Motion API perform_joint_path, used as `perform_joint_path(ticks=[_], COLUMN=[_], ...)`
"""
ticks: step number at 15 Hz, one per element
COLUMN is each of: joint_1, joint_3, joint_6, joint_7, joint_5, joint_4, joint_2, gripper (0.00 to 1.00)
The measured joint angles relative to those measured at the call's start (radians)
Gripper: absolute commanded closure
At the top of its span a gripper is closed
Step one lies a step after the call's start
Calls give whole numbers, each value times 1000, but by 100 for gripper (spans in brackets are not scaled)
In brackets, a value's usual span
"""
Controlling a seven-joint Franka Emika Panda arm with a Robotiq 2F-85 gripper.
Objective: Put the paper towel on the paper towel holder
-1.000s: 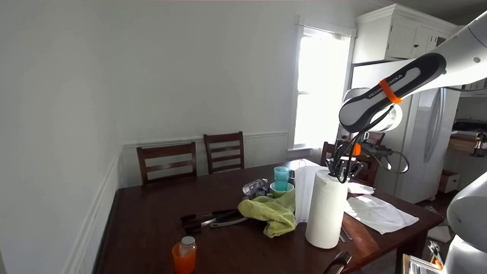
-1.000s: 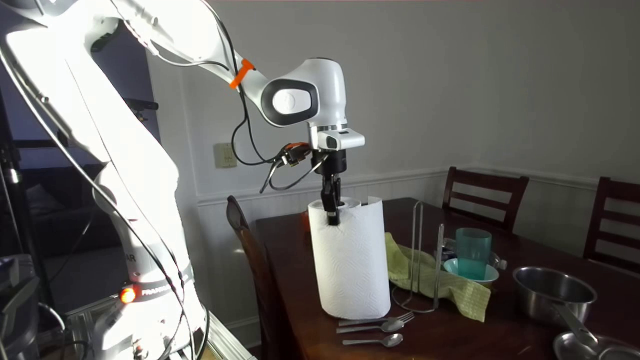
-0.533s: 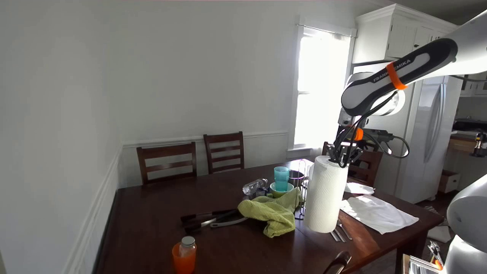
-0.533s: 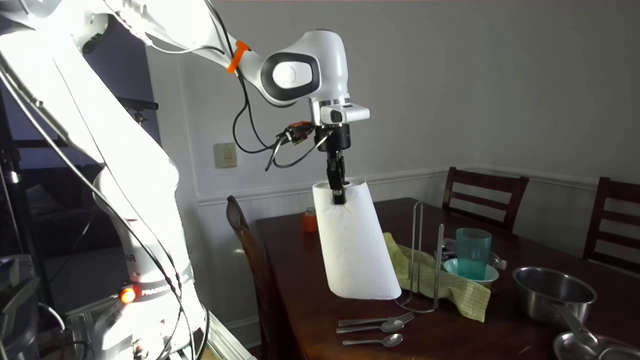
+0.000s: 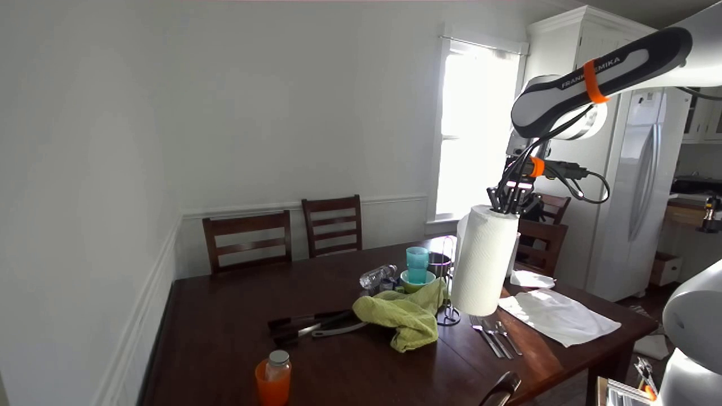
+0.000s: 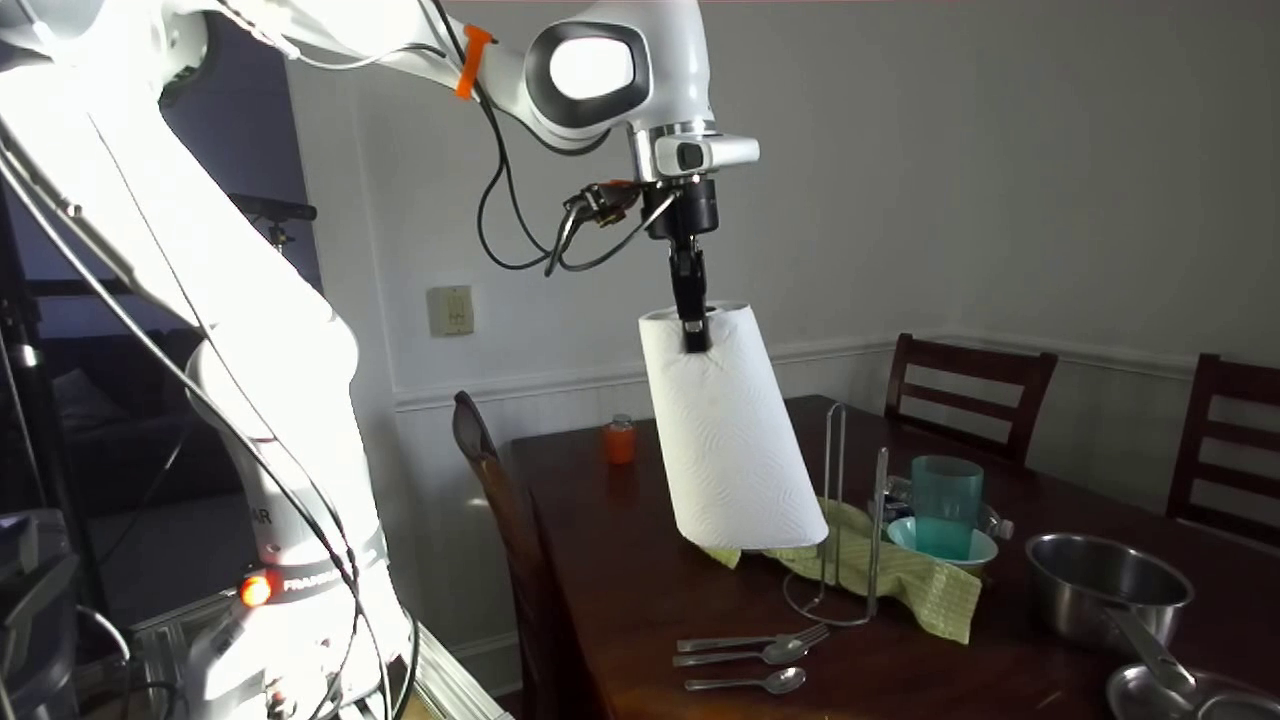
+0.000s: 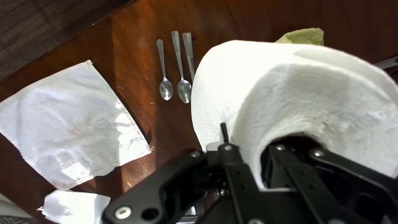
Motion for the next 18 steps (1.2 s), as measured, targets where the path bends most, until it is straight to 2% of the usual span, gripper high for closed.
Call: perform_joint_path(ticks=[1, 2, 7, 13, 18], joint_1=[0, 0, 0, 8, 24], joint_3=[0, 0, 1, 2, -1], joint_6=[0, 0, -2, -132, -176], joint_7=[0, 0, 0, -4, -4], joint_5=[0, 0, -1, -1, -1], joint_4=[0, 0, 22, 176, 297], joint_2=[0, 0, -4, -19, 17], gripper=[82, 95, 95, 95, 95])
